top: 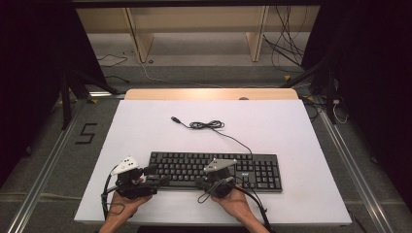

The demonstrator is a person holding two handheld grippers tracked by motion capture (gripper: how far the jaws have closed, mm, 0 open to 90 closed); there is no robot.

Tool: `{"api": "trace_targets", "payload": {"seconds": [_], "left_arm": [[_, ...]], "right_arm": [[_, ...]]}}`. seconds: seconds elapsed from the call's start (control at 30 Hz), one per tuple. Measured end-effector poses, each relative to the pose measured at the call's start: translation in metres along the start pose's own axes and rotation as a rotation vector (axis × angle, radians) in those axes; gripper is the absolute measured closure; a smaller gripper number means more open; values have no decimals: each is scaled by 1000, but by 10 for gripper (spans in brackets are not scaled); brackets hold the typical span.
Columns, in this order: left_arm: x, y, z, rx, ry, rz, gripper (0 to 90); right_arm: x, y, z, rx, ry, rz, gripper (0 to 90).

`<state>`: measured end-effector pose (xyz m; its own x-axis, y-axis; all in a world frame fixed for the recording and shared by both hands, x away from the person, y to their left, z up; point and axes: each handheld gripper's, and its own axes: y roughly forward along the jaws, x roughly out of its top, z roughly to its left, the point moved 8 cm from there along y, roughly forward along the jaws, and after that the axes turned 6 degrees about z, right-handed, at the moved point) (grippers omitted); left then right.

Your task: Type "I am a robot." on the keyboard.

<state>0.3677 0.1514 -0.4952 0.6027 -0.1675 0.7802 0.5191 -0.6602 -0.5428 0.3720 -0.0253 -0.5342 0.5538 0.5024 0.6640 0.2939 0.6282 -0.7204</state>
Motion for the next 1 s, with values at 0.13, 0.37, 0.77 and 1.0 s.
{"api": "trace_targets", "payload": {"seconds": [0.13, 0.37, 0.77, 1.0], "left_arm": [[0, 0, 0, 1, -2, 0, 262], [0, 0, 0, 2, 0, -1, 262], [1, 0, 4, 11, -7, -6, 262], [4, 3, 5, 17, -5, -7, 269]], "right_arm": [[0, 0, 0, -1, -3, 3, 900], [-3, 3, 0, -20, -27, 10, 900], [2, -6, -1, 3, 4, -31, 839], [6, -16, -3, 11, 17, -66, 745]]}}
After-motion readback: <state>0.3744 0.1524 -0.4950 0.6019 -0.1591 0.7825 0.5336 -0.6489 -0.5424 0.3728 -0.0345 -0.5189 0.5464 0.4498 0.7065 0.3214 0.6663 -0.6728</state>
